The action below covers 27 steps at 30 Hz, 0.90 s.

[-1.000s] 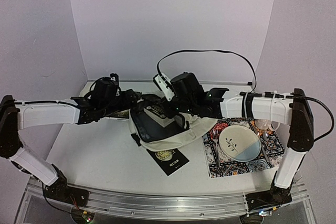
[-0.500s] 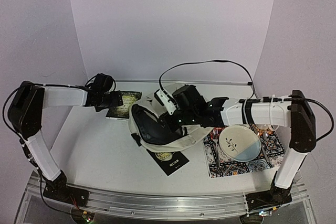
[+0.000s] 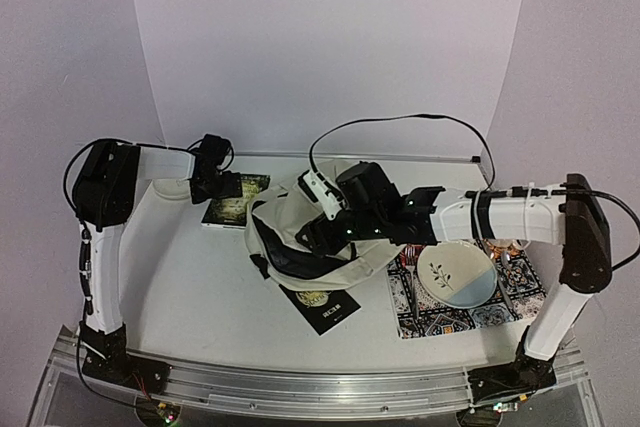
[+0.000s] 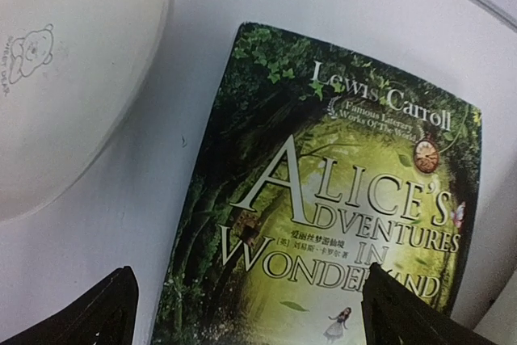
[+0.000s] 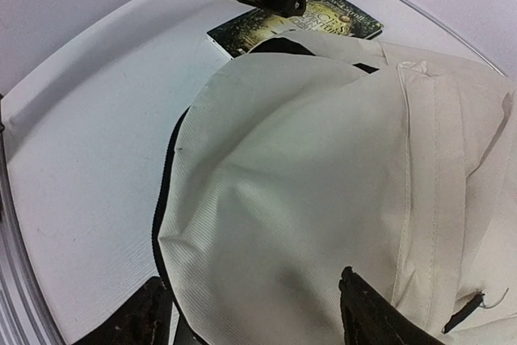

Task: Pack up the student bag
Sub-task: Place the largest pocket of the student bag, then move the book to the center of the board.

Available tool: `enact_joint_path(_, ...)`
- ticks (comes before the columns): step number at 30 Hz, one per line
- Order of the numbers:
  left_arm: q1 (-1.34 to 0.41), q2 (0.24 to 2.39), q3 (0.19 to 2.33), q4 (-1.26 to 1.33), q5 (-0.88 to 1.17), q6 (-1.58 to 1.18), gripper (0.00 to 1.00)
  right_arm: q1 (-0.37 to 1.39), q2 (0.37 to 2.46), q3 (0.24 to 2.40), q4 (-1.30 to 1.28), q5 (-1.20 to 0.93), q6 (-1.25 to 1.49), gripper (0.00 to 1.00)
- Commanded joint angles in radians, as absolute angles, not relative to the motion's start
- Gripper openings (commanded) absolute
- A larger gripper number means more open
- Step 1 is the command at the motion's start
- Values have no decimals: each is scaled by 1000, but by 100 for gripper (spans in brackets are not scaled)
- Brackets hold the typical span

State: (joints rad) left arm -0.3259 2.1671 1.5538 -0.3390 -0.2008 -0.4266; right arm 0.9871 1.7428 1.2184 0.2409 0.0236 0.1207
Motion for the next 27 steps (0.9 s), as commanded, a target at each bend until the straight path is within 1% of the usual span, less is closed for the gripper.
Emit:
enact_joint_path(1, -309, 2225, 1633, -420, -156, -393, 97, 990, 1683, 1213, 261, 35, 128, 73)
enact_joint_path(3, -309, 2246, 1636, -436, -153, -395, 96, 991, 1681, 1213, 261, 35, 128, 73)
enact_joint_path(8, -308, 2290, 1611, -509, -163, -418, 87, 990, 1678, 1214, 262, 37, 127, 74)
enact_joint_path(12, -316, 2278, 1472, -541, -201, -459, 79, 991, 1673, 1210, 262, 47, 121, 75)
enact_joint_path(18, -381, 2170, 1221, -559, -272, -548, 75, 991, 1678, 1217, 265, 52, 111, 77)
enact_joint_path(23, -425, 2078, 1079, -589, -256, -602, 75, 991, 1683, 1233, 269, 33, 111, 77)
enact_joint_path(27, -480, 1960, 929, -603, -242, -667, 75, 990, 1679, 1225, 278, 25, 115, 77)
